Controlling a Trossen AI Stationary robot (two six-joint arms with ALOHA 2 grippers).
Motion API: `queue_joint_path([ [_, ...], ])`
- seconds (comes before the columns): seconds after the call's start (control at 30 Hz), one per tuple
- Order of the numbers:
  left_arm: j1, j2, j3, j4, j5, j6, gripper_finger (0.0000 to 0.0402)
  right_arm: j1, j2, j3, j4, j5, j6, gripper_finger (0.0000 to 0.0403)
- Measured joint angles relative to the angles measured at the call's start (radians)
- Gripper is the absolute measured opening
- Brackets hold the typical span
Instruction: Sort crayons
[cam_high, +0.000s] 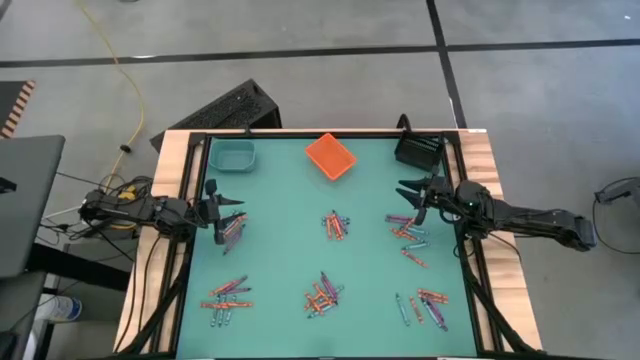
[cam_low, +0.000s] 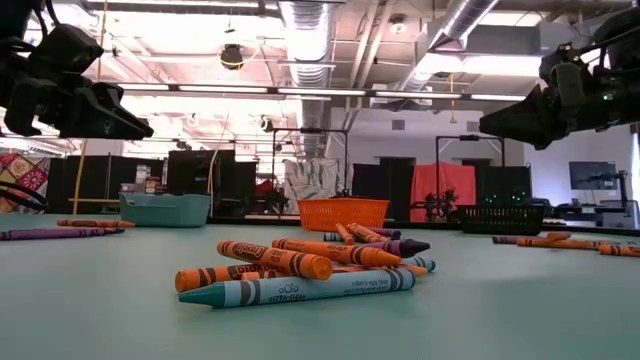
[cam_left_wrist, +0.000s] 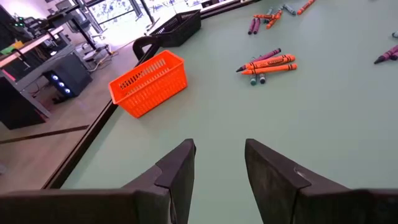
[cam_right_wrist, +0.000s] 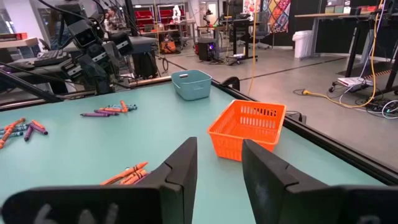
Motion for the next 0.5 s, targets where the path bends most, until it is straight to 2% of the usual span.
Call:
queue_joint_path([
  [0.5,-0.005,0.007,0.0,0.0,0.0,0.0,0.0132,0.0,0.0,0.0,0.0,0.0,0.0,0.0129],
])
